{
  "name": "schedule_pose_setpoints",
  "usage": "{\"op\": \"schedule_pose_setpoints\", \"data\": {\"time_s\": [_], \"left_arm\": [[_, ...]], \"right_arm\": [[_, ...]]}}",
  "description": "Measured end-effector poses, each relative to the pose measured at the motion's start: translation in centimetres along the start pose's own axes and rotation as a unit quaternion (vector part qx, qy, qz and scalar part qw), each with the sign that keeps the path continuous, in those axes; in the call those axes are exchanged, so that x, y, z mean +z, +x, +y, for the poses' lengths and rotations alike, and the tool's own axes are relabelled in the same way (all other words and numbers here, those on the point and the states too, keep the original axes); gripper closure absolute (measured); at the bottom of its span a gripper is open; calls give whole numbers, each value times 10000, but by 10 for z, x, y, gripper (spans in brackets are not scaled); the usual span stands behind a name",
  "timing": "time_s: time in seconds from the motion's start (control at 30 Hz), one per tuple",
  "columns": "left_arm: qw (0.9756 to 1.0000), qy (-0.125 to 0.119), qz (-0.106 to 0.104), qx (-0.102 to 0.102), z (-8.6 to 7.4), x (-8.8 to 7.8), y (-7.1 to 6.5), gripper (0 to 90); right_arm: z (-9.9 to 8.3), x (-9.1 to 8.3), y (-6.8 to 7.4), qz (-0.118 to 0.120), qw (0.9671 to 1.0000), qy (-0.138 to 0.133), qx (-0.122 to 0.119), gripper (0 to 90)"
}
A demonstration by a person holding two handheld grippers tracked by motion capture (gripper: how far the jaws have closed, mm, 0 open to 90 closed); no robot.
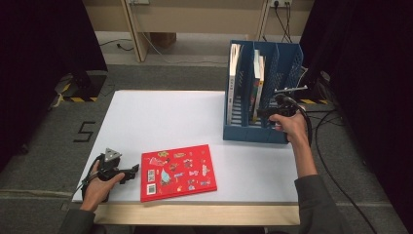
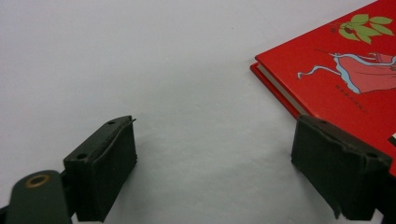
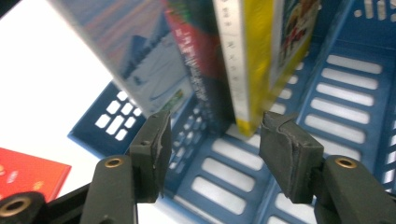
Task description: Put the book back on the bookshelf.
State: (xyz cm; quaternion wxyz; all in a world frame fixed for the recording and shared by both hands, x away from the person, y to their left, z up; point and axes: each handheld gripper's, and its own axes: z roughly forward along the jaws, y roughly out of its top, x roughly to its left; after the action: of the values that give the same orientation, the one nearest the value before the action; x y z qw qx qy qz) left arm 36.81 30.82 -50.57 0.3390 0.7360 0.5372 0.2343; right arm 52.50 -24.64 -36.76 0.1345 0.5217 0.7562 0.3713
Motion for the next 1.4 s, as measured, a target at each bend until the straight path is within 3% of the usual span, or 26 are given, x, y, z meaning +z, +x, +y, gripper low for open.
{"op": "schedule_pose_setpoints", "data": {"time_s": [0.23, 0.57, 0.83, 1.03, 1.13, 1.4], "left_arm": [[10000, 0, 1, 1, 0, 0, 0, 129], [10000, -6, 0, 1, 0, 0, 0, 129], [10000, -6, 1, 1, 0, 0, 0, 129], [10000, 4, -1, 11, 0, 0, 0, 129], [10000, 3, -12, 12, 0, 0, 0, 130], [10000, 8, -23, 8, 0, 0, 1, 130]], "right_arm": [[-17, -13, 17, 236, 9995, -164, -96, 383], [-42, -13, 36, 266, 9988, -73, -403, 355], [-58, -15, 45, 422, 9981, -96, -440, 348], [-70, -9, 55, 541, 9973, -91, -491, 342], [-76, -2, 61, 731, 9963, -5, -455, 336], [-84, 7, 73, 827, 9955, 94, -463, 329]]}}
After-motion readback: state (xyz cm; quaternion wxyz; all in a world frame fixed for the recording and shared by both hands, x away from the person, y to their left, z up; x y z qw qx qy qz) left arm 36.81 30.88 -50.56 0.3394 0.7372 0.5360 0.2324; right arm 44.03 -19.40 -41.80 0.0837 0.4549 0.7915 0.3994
